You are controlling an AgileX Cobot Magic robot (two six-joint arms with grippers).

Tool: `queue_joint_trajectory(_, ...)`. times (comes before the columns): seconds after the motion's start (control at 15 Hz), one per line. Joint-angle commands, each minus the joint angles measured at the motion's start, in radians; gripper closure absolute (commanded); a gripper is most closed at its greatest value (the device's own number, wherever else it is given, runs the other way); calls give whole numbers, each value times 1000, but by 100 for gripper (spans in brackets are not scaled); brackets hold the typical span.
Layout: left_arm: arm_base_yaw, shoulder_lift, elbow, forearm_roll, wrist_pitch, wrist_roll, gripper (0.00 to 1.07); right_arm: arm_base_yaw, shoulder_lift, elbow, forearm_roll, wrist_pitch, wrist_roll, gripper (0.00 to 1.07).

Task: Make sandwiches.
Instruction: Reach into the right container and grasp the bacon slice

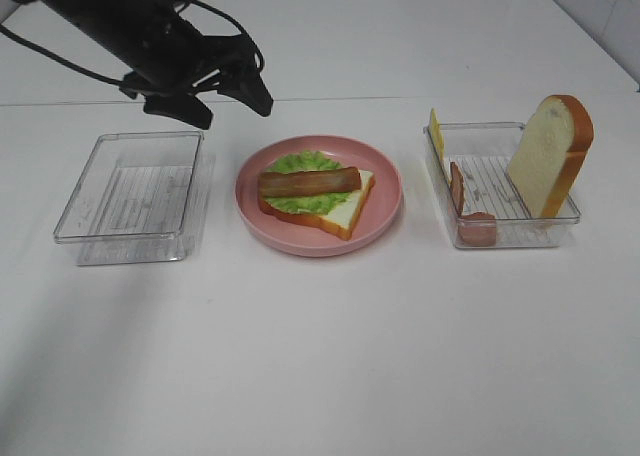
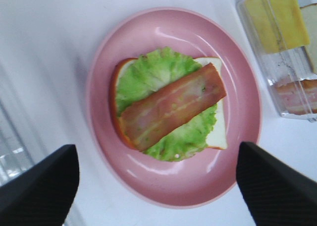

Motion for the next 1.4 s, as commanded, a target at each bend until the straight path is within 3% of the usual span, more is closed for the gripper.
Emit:
queue_joint_trajectory(0.07,-1,-99,-7,142,44,-86,25,-7,-14,3,7,-11,-6,30)
queue_joint_trajectory(0.4,-1,-325,-7,260,232,-121,25,-7,-14,3,7,-11,-6,30)
queue_joint_trajectory(0.53,-1,-437,0,370,351,-228,25,-7,-14,3,7,-11,-6,30)
queue_joint_trajectory(0.67,-1,-565,30,475,479,-282,25,-7,-14,3,7,-11,-6,30)
queue_joint_trajectory(1.07,-1,-1060,402,488,465,-279,25,-7,-14,3,7,-11,-6,30)
queue_joint_trajectory(1.27,-1,-1256,541,488,463,-274,25,-7,-14,3,7,-11,-6,30)
queue_joint_trajectory(1.4,-1,-1470,677,484,451,-236,25,-7,-14,3,7,-11,-6,30)
